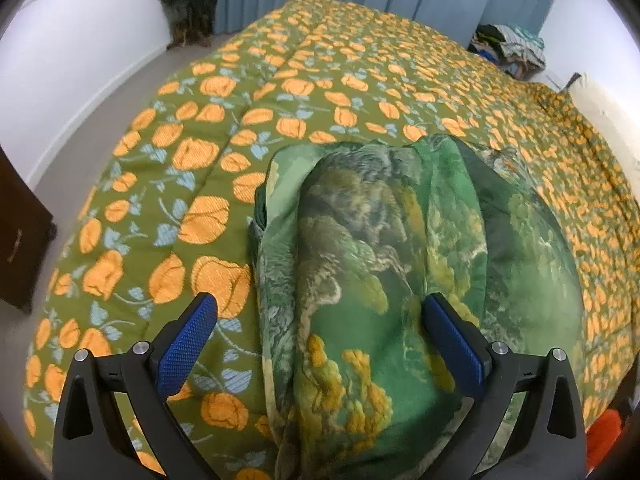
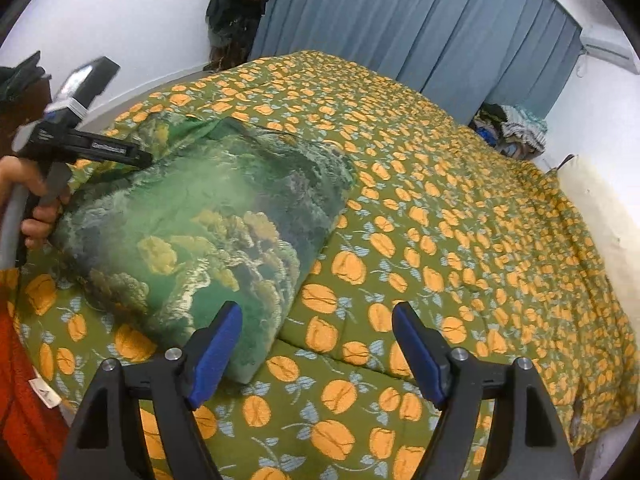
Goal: Fold large clothes
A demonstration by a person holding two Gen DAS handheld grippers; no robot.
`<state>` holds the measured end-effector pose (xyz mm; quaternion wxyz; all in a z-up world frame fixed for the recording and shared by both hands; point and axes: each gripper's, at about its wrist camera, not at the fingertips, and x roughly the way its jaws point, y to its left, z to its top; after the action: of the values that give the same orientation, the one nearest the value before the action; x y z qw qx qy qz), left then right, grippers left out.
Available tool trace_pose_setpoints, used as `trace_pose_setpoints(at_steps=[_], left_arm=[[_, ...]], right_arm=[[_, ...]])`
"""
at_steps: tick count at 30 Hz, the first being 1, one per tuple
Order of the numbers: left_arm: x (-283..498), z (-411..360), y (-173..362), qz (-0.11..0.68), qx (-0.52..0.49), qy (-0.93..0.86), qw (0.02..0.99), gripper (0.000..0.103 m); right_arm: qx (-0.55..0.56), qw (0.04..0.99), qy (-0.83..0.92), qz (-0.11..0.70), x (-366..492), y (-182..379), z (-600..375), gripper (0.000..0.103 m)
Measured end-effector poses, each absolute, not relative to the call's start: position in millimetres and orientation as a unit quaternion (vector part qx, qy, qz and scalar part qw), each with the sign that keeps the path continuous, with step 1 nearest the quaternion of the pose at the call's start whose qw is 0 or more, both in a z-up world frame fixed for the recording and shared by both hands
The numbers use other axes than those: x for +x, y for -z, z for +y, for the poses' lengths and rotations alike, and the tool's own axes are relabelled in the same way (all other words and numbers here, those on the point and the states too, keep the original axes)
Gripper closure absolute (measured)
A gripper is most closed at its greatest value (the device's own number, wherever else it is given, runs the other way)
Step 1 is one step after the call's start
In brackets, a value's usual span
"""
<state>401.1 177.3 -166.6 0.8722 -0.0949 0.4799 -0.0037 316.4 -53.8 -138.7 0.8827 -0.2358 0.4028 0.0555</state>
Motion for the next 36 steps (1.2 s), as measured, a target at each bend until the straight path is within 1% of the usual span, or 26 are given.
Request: trace_pose_setpoints(at_steps=[1, 2, 10, 15, 23, 27, 30, 33, 36], left_arm=[[399, 176, 163, 0.476, -0.089, 0.002, 0.875, 0.001], [396, 175, 160, 0.472, -0.085, 0.001, 0.877, 0.001], [376, 164, 144, 0.454, -0.073, 0.016, 0.888, 0.001], [365, 162, 137, 0.453, -0.083, 0.028, 0.887, 0.001], [338, 163, 123, 0.441, -0.072, 0.017, 0.894, 0.001], [315, 178, 113, 0.409, -0.076, -0.001, 0.909, 0.001], [299, 192, 112, 0.388, -0.088, 0.008, 0.917, 0.001], [294, 204, 117, 0.410, -0.098, 0.015, 0.907, 0.001], [295, 205, 117, 0.437, -0.070, -0.015, 0.896, 0.001]], right_arm=[[-0.235, 0.883, -0.053, 0.403, 317, 138, -55, 0.021], [-0.234, 0.883, -0.051, 0.403, 317, 137, -56, 0.020], [-0.231, 0.885, -0.035, 0.402, 319, 133, -63, 0.020], [-0.227, 0.887, -0.026, 0.401, 318, 130, -67, 0.020], [-0.203, 0.895, -0.028, 0.396, 317, 127, -77, 0.020], [-0.196, 0.899, -0.033, 0.391, 314, 127, -79, 0.020], [-0.189, 0.910, -0.039, 0.368, 308, 122, -82, 0.020], [-0.189, 0.922, -0.054, 0.334, 302, 116, -84, 0.020], [-0.205, 0.922, -0.060, 0.323, 301, 116, -81, 0.018]])
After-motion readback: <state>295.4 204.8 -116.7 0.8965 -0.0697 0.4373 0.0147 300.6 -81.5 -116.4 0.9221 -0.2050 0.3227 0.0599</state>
